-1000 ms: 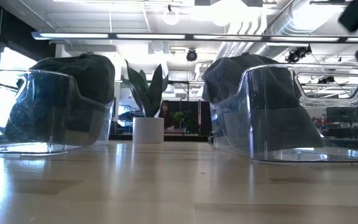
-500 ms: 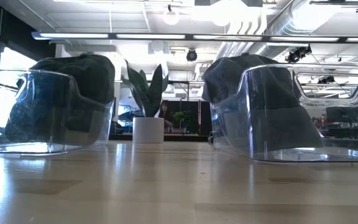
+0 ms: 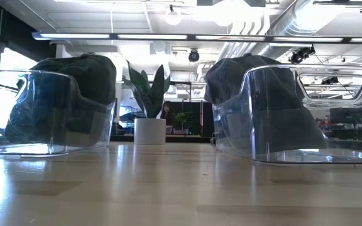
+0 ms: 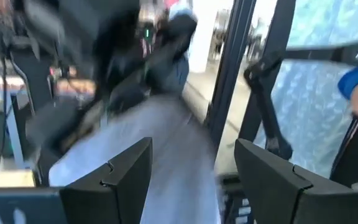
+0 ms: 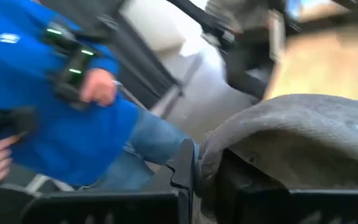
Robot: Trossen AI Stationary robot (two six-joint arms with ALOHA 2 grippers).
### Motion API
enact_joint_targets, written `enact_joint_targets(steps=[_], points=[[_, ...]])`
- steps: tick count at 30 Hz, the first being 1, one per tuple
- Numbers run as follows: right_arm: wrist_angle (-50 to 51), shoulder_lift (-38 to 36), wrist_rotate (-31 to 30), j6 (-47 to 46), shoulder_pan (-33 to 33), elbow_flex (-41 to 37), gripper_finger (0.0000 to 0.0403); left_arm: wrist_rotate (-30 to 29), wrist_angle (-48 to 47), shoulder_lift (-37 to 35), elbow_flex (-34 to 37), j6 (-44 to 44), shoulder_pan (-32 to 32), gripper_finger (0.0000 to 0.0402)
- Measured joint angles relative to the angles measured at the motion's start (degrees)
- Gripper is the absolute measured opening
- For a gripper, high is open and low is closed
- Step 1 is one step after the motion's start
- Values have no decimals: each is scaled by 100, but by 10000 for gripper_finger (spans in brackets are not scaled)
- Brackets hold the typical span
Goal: Pick & Place hat
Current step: Put the gray cap into the right transparent bin
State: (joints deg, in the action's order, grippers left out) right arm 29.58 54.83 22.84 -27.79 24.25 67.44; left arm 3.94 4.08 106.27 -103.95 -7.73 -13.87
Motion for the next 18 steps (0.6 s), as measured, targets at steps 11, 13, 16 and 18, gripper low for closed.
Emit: enact_joint_targets(steps=[11, 13, 16, 18], points=[[-1693, -4, 1066, -949, 2, 0, 34, 300, -64, 577, -690, -938, 81, 223], [-1926, 2, 1074, -1080, 2, 0, 24, 665, 25, 715, -684, -1349, 137, 223], [-2420, 66, 1222, -1235, 0, 0, 20, 1333, 54, 839, -688, -1994, 202, 223], [-2803, 146, 1321, -1399, 0, 0, 26, 1797, 164, 962, -694, -2362, 239, 223]])
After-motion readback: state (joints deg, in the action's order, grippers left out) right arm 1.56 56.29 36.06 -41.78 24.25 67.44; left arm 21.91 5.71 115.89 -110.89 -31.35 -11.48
